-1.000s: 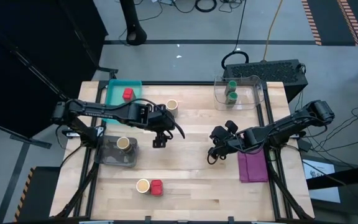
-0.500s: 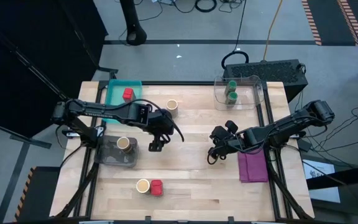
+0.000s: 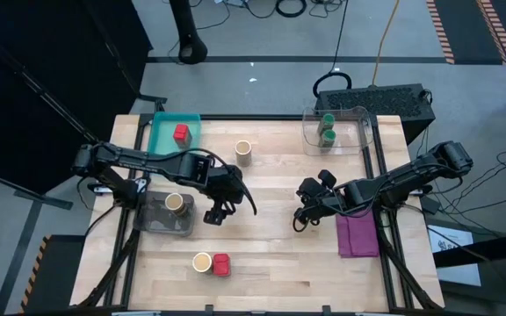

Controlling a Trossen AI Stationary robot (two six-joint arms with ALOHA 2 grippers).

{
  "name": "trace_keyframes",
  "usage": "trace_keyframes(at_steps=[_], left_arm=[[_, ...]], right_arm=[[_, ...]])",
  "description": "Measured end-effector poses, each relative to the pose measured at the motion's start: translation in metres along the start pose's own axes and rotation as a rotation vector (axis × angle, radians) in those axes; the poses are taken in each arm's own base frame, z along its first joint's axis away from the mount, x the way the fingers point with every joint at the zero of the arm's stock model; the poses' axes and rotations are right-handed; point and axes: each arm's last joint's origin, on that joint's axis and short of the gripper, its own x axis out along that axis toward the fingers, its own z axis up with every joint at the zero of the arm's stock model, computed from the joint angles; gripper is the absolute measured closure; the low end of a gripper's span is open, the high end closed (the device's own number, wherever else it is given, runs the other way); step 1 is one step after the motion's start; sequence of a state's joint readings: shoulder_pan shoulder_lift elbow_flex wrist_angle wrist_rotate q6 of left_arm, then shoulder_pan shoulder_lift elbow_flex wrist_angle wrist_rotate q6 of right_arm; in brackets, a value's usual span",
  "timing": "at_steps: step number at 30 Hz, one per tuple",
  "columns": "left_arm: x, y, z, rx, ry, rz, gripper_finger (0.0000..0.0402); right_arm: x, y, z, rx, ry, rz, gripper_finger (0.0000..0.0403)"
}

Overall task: Sort spices by type
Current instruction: Put the top gold seasoning bottle into the black bin

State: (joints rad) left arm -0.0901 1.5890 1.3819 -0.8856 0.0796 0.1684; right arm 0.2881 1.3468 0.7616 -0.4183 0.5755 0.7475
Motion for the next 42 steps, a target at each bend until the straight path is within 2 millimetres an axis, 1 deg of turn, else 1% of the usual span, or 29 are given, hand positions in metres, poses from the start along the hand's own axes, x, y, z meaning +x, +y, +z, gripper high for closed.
trace_keyframes(at_steps=[4, 9, 11, 15, 18, 21, 24, 28, 30, 33, 36, 39, 42], left_arm=[[0.000, -0.009, -0.003, 0.004, 0.033, -0.074, 0.0061], [0.000, -0.019, -0.004, -0.047, 0.058, -0.165, 0.0061], [0.000, -0.021, -0.004, -0.104, 0.067, -0.151, 0.0061], [0.000, -0.023, -0.006, -0.326, 0.101, -0.139, 0.0061], [0.000, -0.028, -0.011, -0.373, 0.165, -0.133, 0.0061], [0.000, -0.030, -0.012, -0.424, 0.173, -0.051, 0.0061], [0.000, -0.027, -0.012, -0.405, 0.166, 0.030, 0.0061], [0.000, -0.023, -0.009, -0.259, 0.129, 0.131, 0.0061], [0.000, -0.013, -0.006, -0.196, 0.083, 0.177, 0.0061], [-0.001, 0.012, -0.002, -0.122, 0.029, 0.214, 0.0061], [-0.006, 0.048, -0.005, -0.085, -0.021, 0.231, 0.0061], [-0.013, 0.089, -0.016, -0.105, -0.070, 0.218, 0.0061], [-0.016, 0.122, -0.028, -0.144, -0.090, 0.233, 0.0061]], right_arm=[[0.000, 0.000, 0.000, 0.005, -0.001, -0.001, 0.0403], [0.000, 0.000, 0.000, 0.007, -0.001, -0.001, 0.0403], [0.000, 0.000, 0.000, 0.008, -0.001, -0.001, 0.0403], [0.000, 0.000, 0.000, 0.006, -0.001, -0.001, 0.0403], [0.000, 0.000, 0.000, -0.001, -0.001, -0.001, 0.0403], [0.000, 0.000, 0.000, -0.003, -0.001, -0.001, 0.0403], [0.000, 0.000, 0.000, -0.010, -0.001, -0.001, 0.0403], [0.000, 0.000, 0.000, -0.030, 0.000, -0.002, 0.0403], [0.000, -0.001, -0.001, -0.043, 0.010, -0.009, 0.0403], [-0.006, -0.009, -0.001, -0.092, 0.055, -0.046, 0.0403], [-0.015, -0.018, 0.008, -0.045, 0.047, -0.070, 0.0403], [-0.020, -0.023, 0.014, -0.011, 0.017, -0.061, 0.0403], [-0.021, -0.023, 0.018, -0.016, -0.017, -0.059, 0.0403]])
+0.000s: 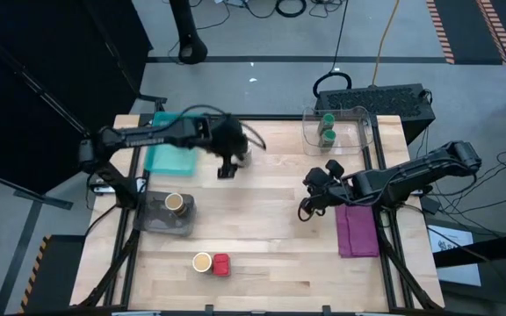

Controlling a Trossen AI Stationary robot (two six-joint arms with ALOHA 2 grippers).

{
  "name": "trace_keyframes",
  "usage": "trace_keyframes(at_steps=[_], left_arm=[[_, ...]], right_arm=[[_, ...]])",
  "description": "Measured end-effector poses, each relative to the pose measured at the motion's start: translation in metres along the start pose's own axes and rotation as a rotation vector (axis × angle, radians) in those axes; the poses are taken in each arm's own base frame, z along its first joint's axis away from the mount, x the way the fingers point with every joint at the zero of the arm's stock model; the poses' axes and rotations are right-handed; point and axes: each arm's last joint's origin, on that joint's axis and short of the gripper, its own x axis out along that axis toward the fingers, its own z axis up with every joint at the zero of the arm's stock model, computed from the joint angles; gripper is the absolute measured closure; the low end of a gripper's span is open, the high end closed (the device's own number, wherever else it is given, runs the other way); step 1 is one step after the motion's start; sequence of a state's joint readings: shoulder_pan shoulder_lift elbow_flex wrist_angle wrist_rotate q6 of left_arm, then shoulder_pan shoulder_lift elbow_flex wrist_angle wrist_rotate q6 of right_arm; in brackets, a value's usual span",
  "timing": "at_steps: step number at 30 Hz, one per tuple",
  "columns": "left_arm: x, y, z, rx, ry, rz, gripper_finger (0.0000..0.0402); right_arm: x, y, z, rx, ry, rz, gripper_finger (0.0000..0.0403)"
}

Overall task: Sort spices by type
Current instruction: Put the top gold seasoning bottle into the black bin

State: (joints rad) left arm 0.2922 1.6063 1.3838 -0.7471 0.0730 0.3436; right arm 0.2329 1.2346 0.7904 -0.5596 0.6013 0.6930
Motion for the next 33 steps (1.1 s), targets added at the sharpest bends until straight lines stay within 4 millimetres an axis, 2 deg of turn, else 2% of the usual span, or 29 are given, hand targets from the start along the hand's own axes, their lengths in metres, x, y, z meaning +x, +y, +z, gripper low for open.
trace_keyframes(at_steps=[4, 10, 24, 33], left_arm=[[0.011, 0.028, -0.006, -0.055, -0.019, 0.038, 0.0061], [0.024, 0.041, -0.010, -0.037, -0.014, 0.026, 0.0061], [0.050, 0.055, -0.021, -0.091, 0.057, 0.037, 0.0061], [0.054, 0.057, -0.023, -0.125, 0.061, 0.039, 0.0061]], right_arm=[[0.000, 0.001, 0.002, -0.016, -0.014, 0.007, 0.0403], [0.000, 0.001, 0.002, -0.013, -0.015, 0.009, 0.0403], [0.000, 0.001, 0.002, -0.010, -0.015, 0.011, 0.0403], [0.000, 0.001, 0.002, -0.009, -0.015, 0.011, 0.0403]])
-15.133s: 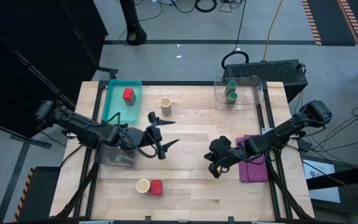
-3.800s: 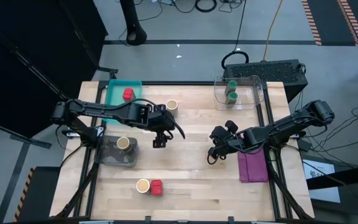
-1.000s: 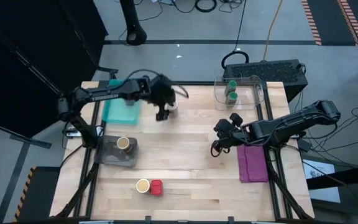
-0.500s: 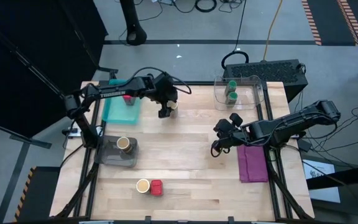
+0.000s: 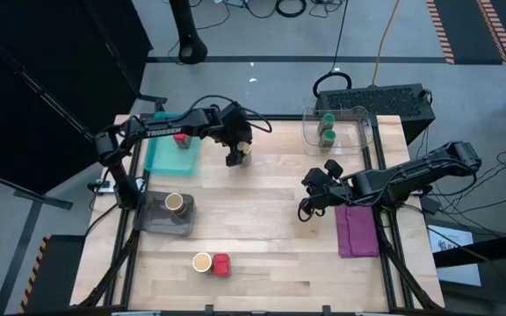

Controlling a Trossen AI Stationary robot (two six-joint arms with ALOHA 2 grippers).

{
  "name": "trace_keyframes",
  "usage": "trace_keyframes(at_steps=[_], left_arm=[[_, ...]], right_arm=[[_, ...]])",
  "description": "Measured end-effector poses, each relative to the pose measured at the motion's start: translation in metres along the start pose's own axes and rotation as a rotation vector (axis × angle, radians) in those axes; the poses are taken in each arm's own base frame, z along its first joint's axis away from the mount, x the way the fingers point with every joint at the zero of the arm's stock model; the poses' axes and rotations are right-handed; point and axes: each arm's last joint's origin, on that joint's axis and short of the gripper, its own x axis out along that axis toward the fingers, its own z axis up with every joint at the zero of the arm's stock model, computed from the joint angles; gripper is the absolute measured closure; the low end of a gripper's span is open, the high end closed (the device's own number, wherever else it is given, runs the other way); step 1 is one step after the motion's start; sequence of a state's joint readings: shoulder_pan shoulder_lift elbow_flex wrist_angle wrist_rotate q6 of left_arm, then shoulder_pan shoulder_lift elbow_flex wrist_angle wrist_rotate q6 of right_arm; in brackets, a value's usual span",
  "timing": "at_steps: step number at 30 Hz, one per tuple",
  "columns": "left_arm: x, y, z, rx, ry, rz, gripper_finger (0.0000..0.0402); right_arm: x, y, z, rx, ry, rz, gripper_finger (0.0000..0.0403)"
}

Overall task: Sort spices by type
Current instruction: Put the top gold seasoning bottle into the black bin

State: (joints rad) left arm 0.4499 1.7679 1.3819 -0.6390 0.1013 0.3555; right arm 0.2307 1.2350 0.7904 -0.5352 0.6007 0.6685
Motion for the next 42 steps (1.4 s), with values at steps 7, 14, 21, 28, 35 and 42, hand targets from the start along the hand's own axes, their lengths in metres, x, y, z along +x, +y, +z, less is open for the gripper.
trace_keyframes(at_steps=[7, 14, 21, 28, 35, 42], left_arm=[[0.000, 0.000, 0.001, -0.028, -0.006, 0.002, 0.0061], [0.000, 0.000, 0.000, -0.029, -0.004, 0.002, 0.0061], [0.000, 0.000, 0.000, -0.036, -0.001, 0.001, 0.0061], [0.002, -0.001, 0.000, -0.063, -0.006, -0.023, 0.0061], [0.021, 0.000, -0.004, -0.068, 0.041, -0.035, 0.0061], [0.045, 0.001, -0.010, -0.074, 0.098, -0.048, 0.0061]], right_arm=[[0.000, 0.000, 0.000, 0.000, 0.002, 0.002, 0.0403], [0.000, 0.000, 0.000, 0.026, 0.003, 0.003, 0.0403], [0.000, 0.000, 0.000, 0.026, 0.003, 0.003, 0.0403], [0.000, 0.001, -0.001, 0.026, 0.017, 0.020, 0.0403], [0.000, 0.001, -0.001, 0.025, 0.019, 0.019, 0.0403], [0.000, 0.000, -0.001, 0.023, 0.021, 0.018, 0.0403]])
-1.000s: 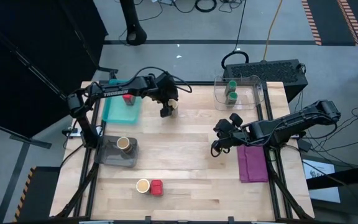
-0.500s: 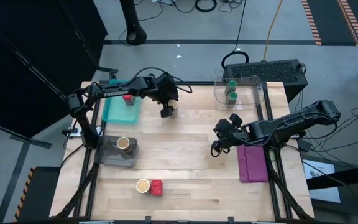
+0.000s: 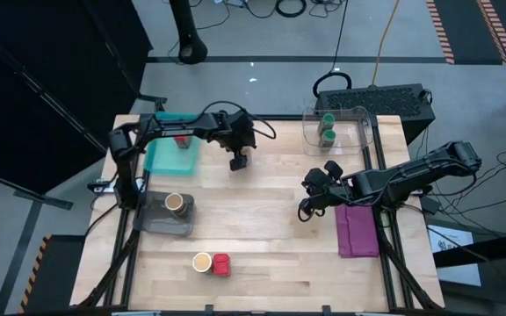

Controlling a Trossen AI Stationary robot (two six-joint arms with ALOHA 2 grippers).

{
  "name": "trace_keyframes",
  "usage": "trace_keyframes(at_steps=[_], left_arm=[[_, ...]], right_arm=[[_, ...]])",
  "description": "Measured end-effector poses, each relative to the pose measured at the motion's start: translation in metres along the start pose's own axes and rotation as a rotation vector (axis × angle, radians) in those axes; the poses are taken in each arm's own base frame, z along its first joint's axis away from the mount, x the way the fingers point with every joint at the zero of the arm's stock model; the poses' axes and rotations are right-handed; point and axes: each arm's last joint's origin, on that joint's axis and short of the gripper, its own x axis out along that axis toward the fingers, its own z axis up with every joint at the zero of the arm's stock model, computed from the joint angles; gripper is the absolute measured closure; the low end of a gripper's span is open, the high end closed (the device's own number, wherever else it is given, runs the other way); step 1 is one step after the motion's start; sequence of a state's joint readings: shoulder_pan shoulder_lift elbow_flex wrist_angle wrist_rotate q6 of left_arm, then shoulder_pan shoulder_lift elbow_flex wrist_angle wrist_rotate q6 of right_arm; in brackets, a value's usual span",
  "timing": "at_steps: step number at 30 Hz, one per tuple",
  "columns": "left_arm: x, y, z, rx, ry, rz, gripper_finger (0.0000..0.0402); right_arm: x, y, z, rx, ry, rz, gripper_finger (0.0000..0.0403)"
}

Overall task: Sort spices by type
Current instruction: Put the top gold seasoning bottle into the black bin

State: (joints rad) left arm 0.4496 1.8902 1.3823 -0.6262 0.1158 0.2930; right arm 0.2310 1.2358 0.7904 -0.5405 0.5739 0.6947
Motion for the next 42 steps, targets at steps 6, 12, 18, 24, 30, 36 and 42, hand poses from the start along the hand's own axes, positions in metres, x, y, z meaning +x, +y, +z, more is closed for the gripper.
trace_keyframes(at_steps=[6, 12, 18, 24, 30, 36, 42], left_arm=[[0.009, 0.000, 0.000, 0.004, 0.003, 0.000, 0.0061], [0.004, -0.005, 0.005, 0.025, -0.028, 0.019, 0.0097], [0.003, -0.013, 0.004, 0.017, 0.009, 0.007, 0.0122], [-0.007, -0.036, 0.008, 0.024, 0.024, 0.047, 0.0122], [-0.037, -0.064, 0.015, 0.073, -0.043, 0.072, 0.0122], [-0.063, -0.088, 0.020, 0.103, -0.118, 0.059, 0.0122], [-0.071, -0.102, 0.019, 0.117, -0.131, 0.052, 0.0122]], right_arm=[[0.000, 0.000, 0.000, -0.001, 0.001, -0.001, 0.0403], [0.000, 0.000, 0.000, -0.001, 0.001, -0.001, 0.0403], [0.000, 0.000, 0.000, -0.001, 0.001, -0.001, 0.0403], [0.000, 0.000, 0.000, -0.001, 0.001, -0.001, 0.0403], [0.000, -0.001, -0.001, 0.018, 0.008, -0.003, 0.0403], [0.000, -0.001, -0.001, 0.030, 0.009, -0.003, 0.0403], [-0.001, 0.001, -0.002, 0.035, 0.009, 0.002, 0.0403]])
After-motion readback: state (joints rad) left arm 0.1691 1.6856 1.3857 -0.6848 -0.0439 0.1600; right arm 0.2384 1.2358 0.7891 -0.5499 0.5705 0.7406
